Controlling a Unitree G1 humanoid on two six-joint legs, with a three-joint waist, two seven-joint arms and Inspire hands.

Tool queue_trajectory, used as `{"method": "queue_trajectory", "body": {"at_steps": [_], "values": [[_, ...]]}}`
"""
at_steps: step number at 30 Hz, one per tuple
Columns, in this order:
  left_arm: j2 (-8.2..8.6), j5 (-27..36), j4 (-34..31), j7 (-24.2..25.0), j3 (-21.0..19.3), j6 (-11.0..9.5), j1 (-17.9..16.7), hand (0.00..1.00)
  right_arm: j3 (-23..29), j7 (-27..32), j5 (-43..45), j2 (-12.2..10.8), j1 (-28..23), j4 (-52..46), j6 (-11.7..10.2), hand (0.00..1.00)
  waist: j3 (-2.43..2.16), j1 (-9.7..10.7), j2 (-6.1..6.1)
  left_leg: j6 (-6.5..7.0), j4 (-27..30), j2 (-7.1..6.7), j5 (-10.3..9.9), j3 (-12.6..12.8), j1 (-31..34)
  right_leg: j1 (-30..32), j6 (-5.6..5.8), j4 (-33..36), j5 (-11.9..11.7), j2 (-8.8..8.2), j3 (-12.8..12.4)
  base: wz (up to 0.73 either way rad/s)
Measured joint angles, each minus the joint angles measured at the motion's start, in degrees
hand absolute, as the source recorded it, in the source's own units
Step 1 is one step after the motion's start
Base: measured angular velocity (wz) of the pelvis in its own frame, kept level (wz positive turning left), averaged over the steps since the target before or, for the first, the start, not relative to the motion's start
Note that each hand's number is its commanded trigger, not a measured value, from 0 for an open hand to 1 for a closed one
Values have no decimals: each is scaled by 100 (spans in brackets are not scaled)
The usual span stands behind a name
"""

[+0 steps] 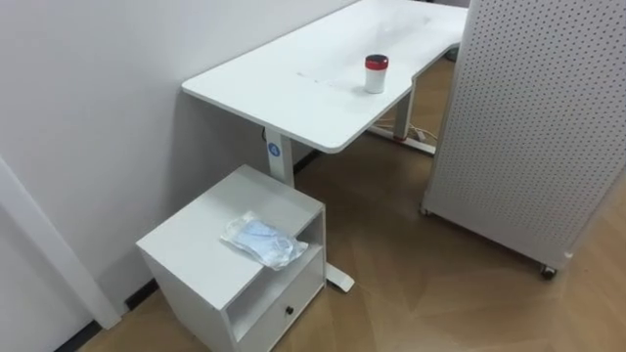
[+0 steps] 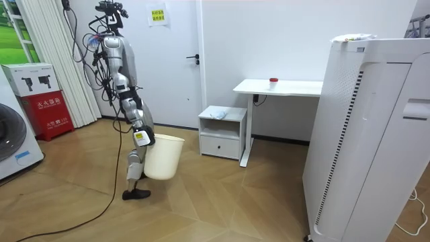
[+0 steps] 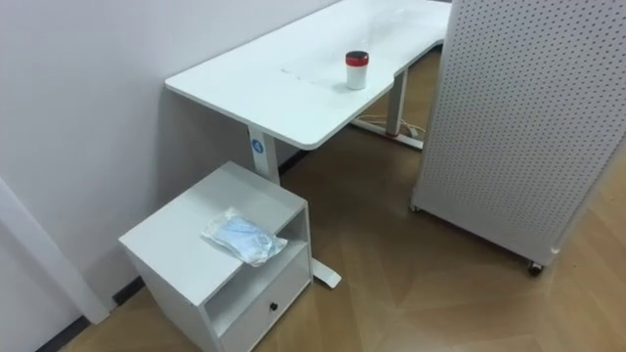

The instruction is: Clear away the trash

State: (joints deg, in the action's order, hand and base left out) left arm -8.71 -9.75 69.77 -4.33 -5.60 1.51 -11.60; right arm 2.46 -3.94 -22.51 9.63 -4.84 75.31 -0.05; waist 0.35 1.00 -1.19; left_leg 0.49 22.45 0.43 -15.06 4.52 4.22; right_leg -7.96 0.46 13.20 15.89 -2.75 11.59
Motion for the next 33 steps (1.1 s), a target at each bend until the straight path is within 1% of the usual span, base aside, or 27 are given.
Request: {"method": "queue_trajectory", "body": {"at_steps": [4,6,8,9,10,11,12,13,14,15,16,17,18,19,20,21,22,23,25,26,27,28,29,30,31,32,33], "values": [[1,-177,134,55,-115,88,58,0,-7,-148,38,5,111,29,20,100,22,-94,10,-94,919,266,-396,-1,351,260,-130,636,407,135,-32,-12],[-22,-173,121,142,-99,220,78,0,-1,-224,-19,7,47,28,20,100,33,-110,-44,-116,1595,400,-436,10,602,302,-217,965,682,142,-5,8],[-13,-174,116,202,-83,260,40,0,-4,-225,-153,34,37,5,11,100,34,-127,-58,-119,1854,428,-428,9,704,326,-240,1173,836,145,-24,15],[-7,-175,112,247,-96,311,15,0,4,-213,-199,68,25,22,13,100,26,-125,-46,-124,2045,495,-417,47,815,367,-260,1288,910,162,-61,14],[-10,-175,112,251,-97,336,3,0,-4,-206,-227,81,21,19,16,100,22,-123,-40,-125,2148,506,-388,62,885,378,-275,1312,931,176,-83,20],[-18,-174,108,246,-90,357,-20,0,-9,-198,-335,92,16,17,18,100,20,-124,-67,-135,2364,465,-251,100,1132,374,-327,1359,977,174,-184,45],[-10,-174,107,251,-68,347,-22,0,-6,-188,-394,129,1,20,23,100,25,-56,-108,-125,2155,271,-242,82,1387,370,-370,1334,1024,168,-376,62],[-3,-175,93,252,-21,341,-11,0,-6,-180,-429,158,-24,18,31,100,21,-35,-130,-105,1908,156,-220,94,1540,374,-378,1321,1056,144,-433,83],[11,-176,8,254,43,331,-34,0,1,-138,-528,185,-97,22,41,100,12,-29,-170,-111,1294,-65,-96,171,1809,351,-335,1275,1080,57,-533,59],[13,-174,-66,249,71,316,-102,0,5,-84,-545,237,-157,22,67,100,8,-134,-169,-86,617,-222,391,250,1959,254,-336,1151,1094,13,-732,31],[13,-174,-81,246,71,310,-144,0,0,-61,-529,241,-175,24,83,100,3,-212,-176,-46,315,-237,691,318,1959,191,-320,1083,1102,-25,-828,-18],[14,-169,-85,244,59,303,-205,0,-3,-40,-430,238,-195,16,87,100,-7,-291,-171,10,-77,-240,1219,373,1926,76,-257,911,1106,-88,-945,-34],[12,-148,-84,236,17,259,-198,0,-4,-41,-386,232,-179,-13,80,100,-49,-299,-167,270,-58,-244,1428,520,1897,6,-177,722,1100,-140,-975,-34],[4,-147,-83,222,13,206,-189,0,-11,-41,-366,225,-155,-26,81,100,-50,-315,-147,388,17,-242,1405,587,1902,-40,-140,632,1084,-175,-982,-40],[-10,-146,-74,199,-3,122,-231,0,-8,-54,-322,195,-137,-26,51,100,-41,-329,-185,473,264,-240,1292,702,1903,-147,-1,465,1018,-224,-950,-50],[3,-144,-96,199,-22,73,-191,0,-8,-58,-272,187,-143,-25,-14,100,-19,-306,-164,484,527,-202,1079,717,1908,-297,138,315,896,-292,-821,-51],[1,-137,-102,200,-31,56,-173,0,-4,-46,-231,182,-144,-36,-38,100,13,-300,-206,488,699,-189,957,727,1919,-372,170,251,870,-321,-834,-45],[-10,-102,-100,197,-34,44,-91,0,-12,-12,-170,168,-132,-64,-31,100,64,-285,-249,509,1106,-185,732,740,1939,-546,177,247,869,-435,-866,-38],[0,-107,-100,196,-27,-19,35,0,-119,55,-166,193,-190,-145,-16,100,5,-285,-204,510,1383,-214,406,846,1900,-583,192,578,878,-537,-814,-26],[-17,-105,-105,181,15,-73,172,0,-121,132,-181,203,-226,-221,-9,100,-31,-253,-195,509,1267,-248,120,784,1764,-361,272,1199,921,-637,-657,0],[-42,-99,-107,145,30,-91,275,0,-120,149,-201,201,-216,-237,-10,100,-18,-243,-233,550,1261,-304,93,797,1723,-202,296,1570,934,-723,-600,10],[-62,-95,-117,44,29,-166,431,0,-115,185,-225,208,-181,-255,-37,100,-20,-246,-290,626,1250,-392,22,844,1648,91,446,2291,831,-895,-473,13],[-75,-100,-129,-63,29,-231,516,0,-103,203,-206,220,-128,-258,-111,100,-19,-249,-315,693,1241,-436,-63,900,1524,315,472,2895,535,-1001,-421,8],[-80,-99,-144,-168,41,-269,578,0,-107,197,-195,228,-64,-265,-194,100,-16,-247,-271,722,1224,-435,-153,894,1394,442,414,3294,134,-1048,-361,4],[-86,-97,-161,-214,55,-273,601,0,-124,193,-199,225,-53,-254,-236,100,-20,-252,-254,736,1187,-430,-194,882,1321,505,390,3455,-82,-1073,-319,0],[-109,-81,-216,-313,116,-289,668,0,-131,182,-227,193,36,-240,-266,100,-12,-272,-237,761,1050,-437,-223,871,1136,593,373,3682,-497,-1144,-246,0],[-108,-35,-313,-366,132,-294,693,0,-153,174,-225,177,66,-242,-281,100,-16,-287,-218,765,965,-439,-230,832,1054,614,358,3735,-645,-1159,-171,-5]]}}
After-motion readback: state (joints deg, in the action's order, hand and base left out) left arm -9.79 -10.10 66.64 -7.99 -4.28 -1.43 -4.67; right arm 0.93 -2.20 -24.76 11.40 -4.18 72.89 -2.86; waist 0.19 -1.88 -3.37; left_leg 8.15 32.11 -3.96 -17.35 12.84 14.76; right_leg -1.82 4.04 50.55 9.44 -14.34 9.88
